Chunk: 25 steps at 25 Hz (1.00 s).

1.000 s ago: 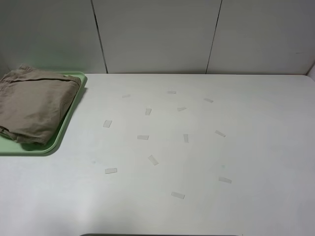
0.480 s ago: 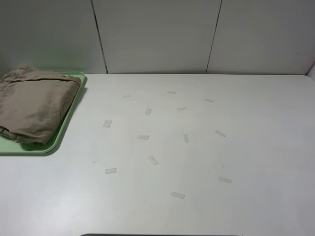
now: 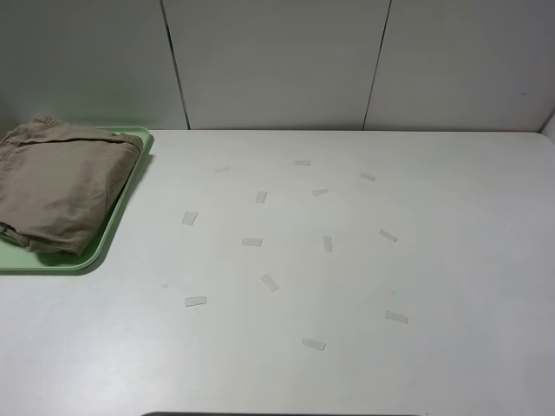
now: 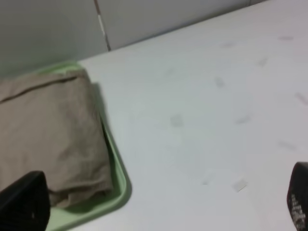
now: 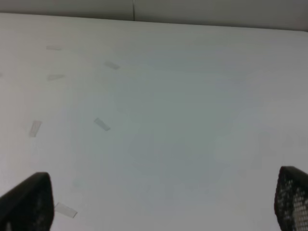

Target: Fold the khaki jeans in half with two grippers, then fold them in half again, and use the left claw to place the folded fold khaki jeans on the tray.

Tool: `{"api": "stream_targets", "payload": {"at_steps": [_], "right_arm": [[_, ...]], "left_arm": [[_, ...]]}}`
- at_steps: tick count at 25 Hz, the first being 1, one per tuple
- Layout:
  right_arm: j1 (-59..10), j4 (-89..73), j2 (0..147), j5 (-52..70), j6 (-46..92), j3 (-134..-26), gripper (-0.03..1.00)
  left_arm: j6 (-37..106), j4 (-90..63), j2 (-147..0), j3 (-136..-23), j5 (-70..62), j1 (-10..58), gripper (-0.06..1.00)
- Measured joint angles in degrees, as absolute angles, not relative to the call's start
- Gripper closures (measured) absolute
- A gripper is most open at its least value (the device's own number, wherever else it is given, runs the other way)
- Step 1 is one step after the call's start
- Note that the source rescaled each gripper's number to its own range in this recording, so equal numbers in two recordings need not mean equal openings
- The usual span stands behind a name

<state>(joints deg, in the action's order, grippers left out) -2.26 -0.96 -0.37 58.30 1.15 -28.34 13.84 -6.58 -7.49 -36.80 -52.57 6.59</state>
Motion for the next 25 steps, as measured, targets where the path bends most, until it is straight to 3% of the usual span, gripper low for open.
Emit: {"api": "stream_targets", "payload": {"at_steps": [6,25], "right_arm": [[-2.26,-0.96,-0.37,58.30,1.15,-28.34,-0.03],[-2.26,-0.96,-0.37,58.30,1.15,-28.34,-0.03]], "left_arm": [[6.45,-3.55,0.14,-33.33,-56.01,6.59,-0.04],[-3.46,2.93,0.49,-29.03,-62.14,6.59,-0.02]]}}
